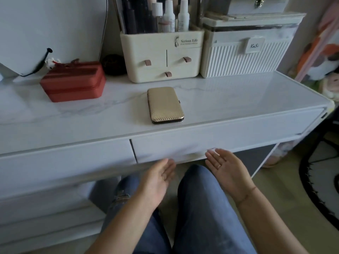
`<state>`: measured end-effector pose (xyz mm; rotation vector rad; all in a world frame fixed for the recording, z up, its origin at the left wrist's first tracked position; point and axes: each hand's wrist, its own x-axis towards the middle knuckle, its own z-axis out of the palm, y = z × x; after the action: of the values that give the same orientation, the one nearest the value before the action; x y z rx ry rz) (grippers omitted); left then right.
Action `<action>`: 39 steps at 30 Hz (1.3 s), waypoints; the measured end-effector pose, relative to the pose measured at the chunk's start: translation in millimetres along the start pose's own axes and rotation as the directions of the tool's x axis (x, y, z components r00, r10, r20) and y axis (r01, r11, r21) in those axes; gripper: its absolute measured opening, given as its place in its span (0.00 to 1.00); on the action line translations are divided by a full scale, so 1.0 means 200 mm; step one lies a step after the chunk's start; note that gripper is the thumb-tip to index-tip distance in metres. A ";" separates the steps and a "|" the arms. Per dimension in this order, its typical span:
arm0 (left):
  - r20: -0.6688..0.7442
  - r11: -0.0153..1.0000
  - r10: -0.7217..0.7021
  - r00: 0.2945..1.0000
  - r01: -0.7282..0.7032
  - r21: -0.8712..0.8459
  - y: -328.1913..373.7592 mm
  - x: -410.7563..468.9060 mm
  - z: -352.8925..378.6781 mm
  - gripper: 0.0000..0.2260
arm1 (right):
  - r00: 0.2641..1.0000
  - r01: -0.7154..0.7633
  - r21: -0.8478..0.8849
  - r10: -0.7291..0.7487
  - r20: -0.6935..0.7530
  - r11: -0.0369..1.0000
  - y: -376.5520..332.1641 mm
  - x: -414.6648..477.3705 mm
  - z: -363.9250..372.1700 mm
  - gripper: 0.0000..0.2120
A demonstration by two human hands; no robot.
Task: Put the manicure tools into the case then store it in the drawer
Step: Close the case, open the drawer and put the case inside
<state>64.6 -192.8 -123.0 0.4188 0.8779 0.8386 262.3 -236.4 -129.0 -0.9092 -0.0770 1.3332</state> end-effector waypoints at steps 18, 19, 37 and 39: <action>-0.035 0.975 -0.061 0.998 0.052 -0.218 -0.05 -0.07 0.03 0.04 | 0.995 -0.085 0.167 0.075 0.061 0.982 -0.03 -0.07 -0.07 0.44; -0.038 0.985 -0.070 0.997 0.063 -0.158 -0.05 -0.09 0.01 0.05 | 0.994 -0.097 0.117 0.090 0.064 0.988 -0.04 -0.10 -0.09 0.44; 0.674 -0.491 0.593 0.441 -0.465 0.737 0.07 -0.39 0.15 0.23 | 0.554 0.362 -0.786 -0.562 0.614 -0.502 -0.19 -0.41 0.01 0.22; 0.668 -0.468 0.618 0.414 -0.489 0.736 0.09 -0.43 0.17 0.23 | 0.528 0.365 -0.787 -0.585 0.616 -0.498 -0.18 -0.45 0.00 0.20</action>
<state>52.3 -249.4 -48.0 2.5432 1.2299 1.1240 265.6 -311.2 -67.8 -1.8972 -1.5348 -0.2397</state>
